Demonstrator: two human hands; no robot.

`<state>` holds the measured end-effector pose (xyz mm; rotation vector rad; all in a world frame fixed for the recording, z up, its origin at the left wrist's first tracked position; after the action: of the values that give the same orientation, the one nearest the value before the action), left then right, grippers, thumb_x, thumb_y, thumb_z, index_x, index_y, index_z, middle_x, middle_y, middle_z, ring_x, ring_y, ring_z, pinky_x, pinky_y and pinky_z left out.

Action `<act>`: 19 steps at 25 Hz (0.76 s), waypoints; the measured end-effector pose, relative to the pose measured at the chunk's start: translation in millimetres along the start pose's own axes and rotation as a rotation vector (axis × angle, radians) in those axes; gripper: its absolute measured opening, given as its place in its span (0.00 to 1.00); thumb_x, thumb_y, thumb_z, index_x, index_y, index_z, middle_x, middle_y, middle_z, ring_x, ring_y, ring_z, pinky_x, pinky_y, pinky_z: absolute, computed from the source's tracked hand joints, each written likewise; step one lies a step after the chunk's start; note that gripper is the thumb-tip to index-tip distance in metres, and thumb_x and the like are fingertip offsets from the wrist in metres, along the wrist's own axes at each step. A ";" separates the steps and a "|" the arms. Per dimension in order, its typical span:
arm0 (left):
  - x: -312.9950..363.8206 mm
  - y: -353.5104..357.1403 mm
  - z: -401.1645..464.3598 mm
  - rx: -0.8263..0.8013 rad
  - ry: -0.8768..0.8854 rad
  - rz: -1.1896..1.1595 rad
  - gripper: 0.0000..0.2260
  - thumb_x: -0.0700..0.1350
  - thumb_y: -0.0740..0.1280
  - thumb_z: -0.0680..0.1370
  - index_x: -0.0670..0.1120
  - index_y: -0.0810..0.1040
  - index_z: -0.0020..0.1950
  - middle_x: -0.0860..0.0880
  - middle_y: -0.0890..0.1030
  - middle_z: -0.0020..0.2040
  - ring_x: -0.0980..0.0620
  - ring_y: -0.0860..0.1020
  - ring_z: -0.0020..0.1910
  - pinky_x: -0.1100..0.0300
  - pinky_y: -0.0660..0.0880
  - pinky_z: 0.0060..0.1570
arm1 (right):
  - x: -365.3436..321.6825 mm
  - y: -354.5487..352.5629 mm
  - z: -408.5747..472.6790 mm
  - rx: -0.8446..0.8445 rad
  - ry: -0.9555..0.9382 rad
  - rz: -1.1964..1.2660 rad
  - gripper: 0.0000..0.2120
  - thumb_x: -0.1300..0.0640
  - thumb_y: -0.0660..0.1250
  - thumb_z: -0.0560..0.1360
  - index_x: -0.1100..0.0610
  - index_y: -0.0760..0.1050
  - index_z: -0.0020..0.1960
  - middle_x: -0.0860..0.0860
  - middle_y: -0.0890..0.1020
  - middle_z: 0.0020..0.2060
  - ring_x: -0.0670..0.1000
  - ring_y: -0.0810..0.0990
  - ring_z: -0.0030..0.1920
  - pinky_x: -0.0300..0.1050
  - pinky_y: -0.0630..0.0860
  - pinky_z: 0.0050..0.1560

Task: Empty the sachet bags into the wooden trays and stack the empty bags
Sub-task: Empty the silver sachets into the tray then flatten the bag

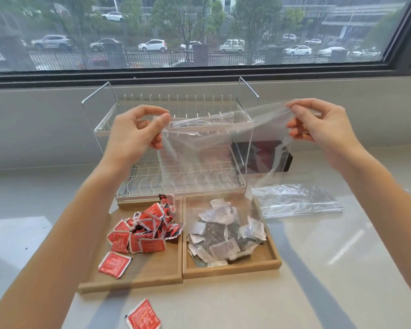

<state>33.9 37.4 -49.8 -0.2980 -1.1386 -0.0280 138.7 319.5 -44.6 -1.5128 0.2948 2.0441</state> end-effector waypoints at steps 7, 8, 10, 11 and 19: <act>-2.7 -10.2 12.1 0.019 -0.015 -0.022 0.04 0.45 0.66 0.75 0.46 0.78 0.47 0.52 0.78 0.33 0.63 0.78 0.28 0.71 0.77 0.35 | -11.9 14.1 17.6 -0.094 -0.004 -0.031 0.09 0.59 0.58 0.78 0.52 0.76 0.43 0.51 0.82 0.38 0.41 0.83 0.33 0.34 0.79 0.38; -0.7 -13.2 13.3 0.021 -0.001 -0.033 0.03 0.45 0.65 0.75 0.48 0.77 0.46 0.51 0.78 0.35 0.63 0.78 0.30 0.71 0.77 0.36 | -15.1 16.1 19.4 -0.106 -0.016 -0.014 0.09 0.59 0.58 0.78 0.52 0.76 0.43 0.51 0.81 0.39 0.40 0.83 0.35 0.34 0.79 0.39; 5.6 -21.9 15.0 0.036 0.039 -0.041 0.02 0.45 0.65 0.75 0.50 0.77 0.45 0.51 0.79 0.38 0.62 0.79 0.32 0.69 0.78 0.40 | -21.6 21.2 22.2 -0.145 -0.031 0.020 0.09 0.57 0.59 0.78 0.53 0.76 0.43 0.50 0.82 0.40 0.41 0.83 0.38 0.34 0.79 0.40; 8.4 -27.2 16.0 0.049 0.056 -0.040 0.02 0.46 0.64 0.76 0.50 0.77 0.45 0.52 0.79 0.38 0.62 0.79 0.33 0.69 0.78 0.41 | -25.1 24.0 22.6 -0.162 -0.027 0.044 0.10 0.55 0.59 0.78 0.54 0.77 0.43 0.49 0.82 0.40 0.42 0.84 0.39 0.35 0.79 0.40; -22.5 -49.3 -47.0 0.061 0.063 0.023 0.11 0.39 0.61 0.77 0.55 0.78 0.46 0.61 0.83 0.34 0.65 0.78 0.36 0.74 0.75 0.43 | 15.8 29.3 -32.9 -0.079 0.010 0.186 0.05 0.61 0.64 0.75 0.53 0.78 0.43 0.43 0.83 0.30 0.41 0.81 0.36 0.32 0.78 0.40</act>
<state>57.7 -24.5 -77.1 -0.2545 -1.0715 0.0173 145.5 284.4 -74.8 -1.5947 0.3754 2.2164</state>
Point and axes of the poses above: each hand's wrist, its own z-axis towards the middle knuckle, its own y-axis out of the palm, x = y × z, the point moved 4 cm from there along z, towards the middle knuckle
